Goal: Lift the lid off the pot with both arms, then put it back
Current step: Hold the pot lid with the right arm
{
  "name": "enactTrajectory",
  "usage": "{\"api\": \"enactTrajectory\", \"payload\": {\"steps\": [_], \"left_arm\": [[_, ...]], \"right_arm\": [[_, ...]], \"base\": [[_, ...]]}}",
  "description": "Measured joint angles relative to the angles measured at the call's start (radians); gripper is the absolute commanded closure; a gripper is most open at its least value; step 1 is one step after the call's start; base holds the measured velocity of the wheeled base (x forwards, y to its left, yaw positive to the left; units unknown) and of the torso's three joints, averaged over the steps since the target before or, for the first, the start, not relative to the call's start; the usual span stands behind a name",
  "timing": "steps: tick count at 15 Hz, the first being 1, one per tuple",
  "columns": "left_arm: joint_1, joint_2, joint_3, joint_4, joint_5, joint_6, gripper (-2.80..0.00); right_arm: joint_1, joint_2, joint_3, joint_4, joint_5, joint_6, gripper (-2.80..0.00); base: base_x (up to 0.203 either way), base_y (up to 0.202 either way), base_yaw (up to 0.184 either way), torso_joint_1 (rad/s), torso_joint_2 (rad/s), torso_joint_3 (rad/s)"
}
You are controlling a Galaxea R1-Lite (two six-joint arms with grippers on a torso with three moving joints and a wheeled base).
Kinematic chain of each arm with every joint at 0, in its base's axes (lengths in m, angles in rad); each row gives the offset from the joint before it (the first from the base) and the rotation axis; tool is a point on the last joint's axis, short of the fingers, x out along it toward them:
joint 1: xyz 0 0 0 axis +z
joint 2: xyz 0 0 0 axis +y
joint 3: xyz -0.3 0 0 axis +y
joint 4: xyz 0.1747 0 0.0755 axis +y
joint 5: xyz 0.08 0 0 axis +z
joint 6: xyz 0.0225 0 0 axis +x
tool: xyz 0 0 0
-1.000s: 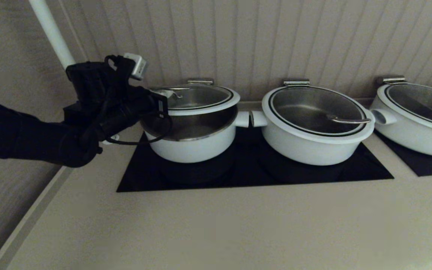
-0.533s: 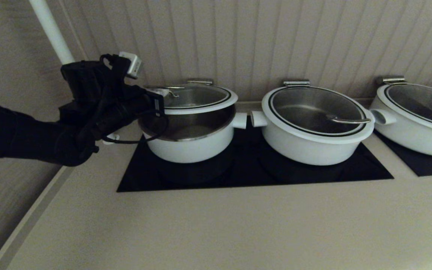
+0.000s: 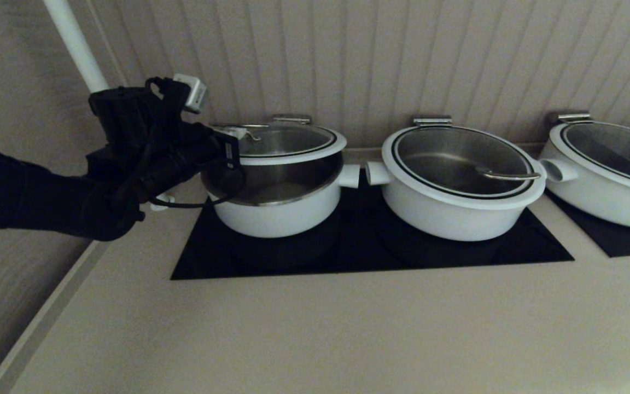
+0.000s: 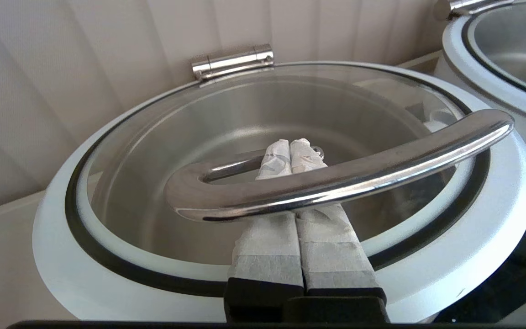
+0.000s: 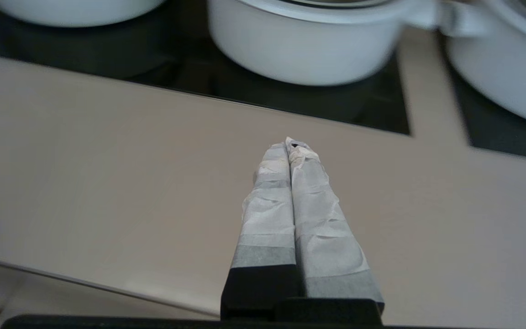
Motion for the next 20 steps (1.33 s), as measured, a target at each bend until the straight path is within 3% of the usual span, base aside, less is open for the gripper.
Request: {"api": "enactTrajectory", "payload": {"steps": [3, 8, 14, 16, 20], "left_arm": [[0.001, 0.005, -0.013, 0.000, 0.000, 0.000, 0.00], [0.002, 0.017, -0.036, -0.001, 0.001, -0.002, 0.00], [0.002, 0.026, -0.044, 0.000, 0.002, -0.002, 0.00], [0.002, 0.028, -0.044, 0.001, 0.002, -0.002, 0.00], [0.002, 0.034, -0.048, 0.001, 0.002, -0.002, 0.00]], "right_arm": [[0.020, 0.141, -0.006, -0.102, 0.086, -0.035, 0.00], [0.025, 0.394, -0.053, -0.257, 0.317, -0.107, 0.00], [0.027, 0.636, -0.136, -0.323, 0.502, -0.214, 0.00], [0.031, 0.696, -0.166, -0.323, 0.543, -0.242, 0.00], [0.097, 0.803, -0.215, -0.323, 0.548, -0.265, 0.00]], "base": [[0.000, 0.000, 0.000, 0.000, 0.00, 0.000], [0.000, 0.000, 0.000, 0.000, 0.00, 0.000], [0.000, 0.000, 0.000, 0.000, 0.00, 0.000], [0.000, 0.000, 0.000, 0.000, 0.00, 0.000], [0.000, 0.000, 0.000, 0.000, 0.00, 0.000]]}}
